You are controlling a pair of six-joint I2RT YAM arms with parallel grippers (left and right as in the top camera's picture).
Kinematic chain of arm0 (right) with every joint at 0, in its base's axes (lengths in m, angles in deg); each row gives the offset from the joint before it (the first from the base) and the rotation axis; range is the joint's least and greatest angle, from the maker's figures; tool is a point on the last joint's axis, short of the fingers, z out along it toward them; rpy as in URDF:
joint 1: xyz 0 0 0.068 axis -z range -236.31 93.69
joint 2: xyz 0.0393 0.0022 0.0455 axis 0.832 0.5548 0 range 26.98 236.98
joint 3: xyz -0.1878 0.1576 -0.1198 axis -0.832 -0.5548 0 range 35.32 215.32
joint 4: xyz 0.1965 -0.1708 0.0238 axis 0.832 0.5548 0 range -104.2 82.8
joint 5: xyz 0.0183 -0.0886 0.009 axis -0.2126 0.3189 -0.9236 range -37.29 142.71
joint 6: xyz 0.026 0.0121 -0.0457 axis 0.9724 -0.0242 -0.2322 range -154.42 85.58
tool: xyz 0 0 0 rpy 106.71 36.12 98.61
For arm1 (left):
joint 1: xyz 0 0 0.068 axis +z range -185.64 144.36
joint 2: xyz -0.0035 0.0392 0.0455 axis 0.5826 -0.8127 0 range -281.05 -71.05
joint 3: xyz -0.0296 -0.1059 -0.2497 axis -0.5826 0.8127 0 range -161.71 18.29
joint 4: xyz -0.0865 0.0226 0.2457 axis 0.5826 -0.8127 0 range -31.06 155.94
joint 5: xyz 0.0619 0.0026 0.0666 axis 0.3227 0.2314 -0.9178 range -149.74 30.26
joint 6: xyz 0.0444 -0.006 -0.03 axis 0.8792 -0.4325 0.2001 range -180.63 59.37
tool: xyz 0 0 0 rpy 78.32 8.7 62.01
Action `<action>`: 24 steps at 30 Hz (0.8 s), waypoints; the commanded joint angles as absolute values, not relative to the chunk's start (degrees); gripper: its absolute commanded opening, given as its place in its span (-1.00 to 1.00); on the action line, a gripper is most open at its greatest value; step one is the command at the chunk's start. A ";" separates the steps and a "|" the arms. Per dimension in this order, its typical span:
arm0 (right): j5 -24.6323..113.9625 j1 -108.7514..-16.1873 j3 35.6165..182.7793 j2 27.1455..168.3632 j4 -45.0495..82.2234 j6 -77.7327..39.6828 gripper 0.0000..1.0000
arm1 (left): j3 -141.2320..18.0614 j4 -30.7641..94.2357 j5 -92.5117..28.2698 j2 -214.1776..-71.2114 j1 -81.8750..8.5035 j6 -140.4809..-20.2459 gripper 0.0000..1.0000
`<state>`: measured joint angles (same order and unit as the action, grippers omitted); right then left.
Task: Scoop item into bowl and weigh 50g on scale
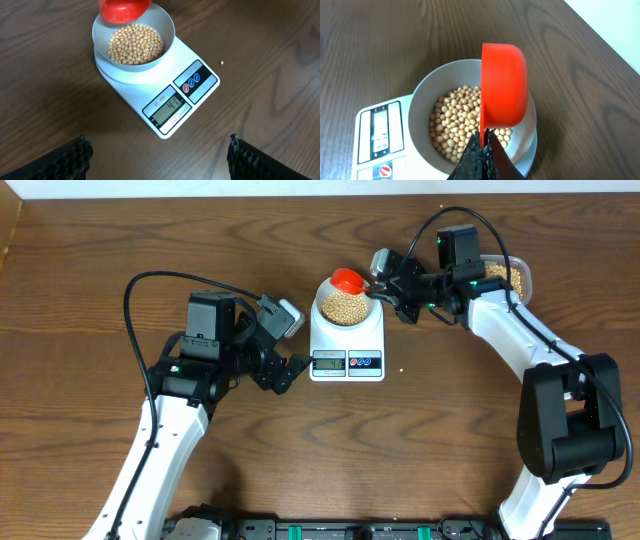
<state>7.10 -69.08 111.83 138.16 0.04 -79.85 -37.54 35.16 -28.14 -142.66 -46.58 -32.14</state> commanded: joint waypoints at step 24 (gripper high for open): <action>11.39 -68.58 111.77 132.61 -3.28 -66.21 -0.98 | -37.15 35.16 -27.82 -142.12 -46.44 -32.42 0.77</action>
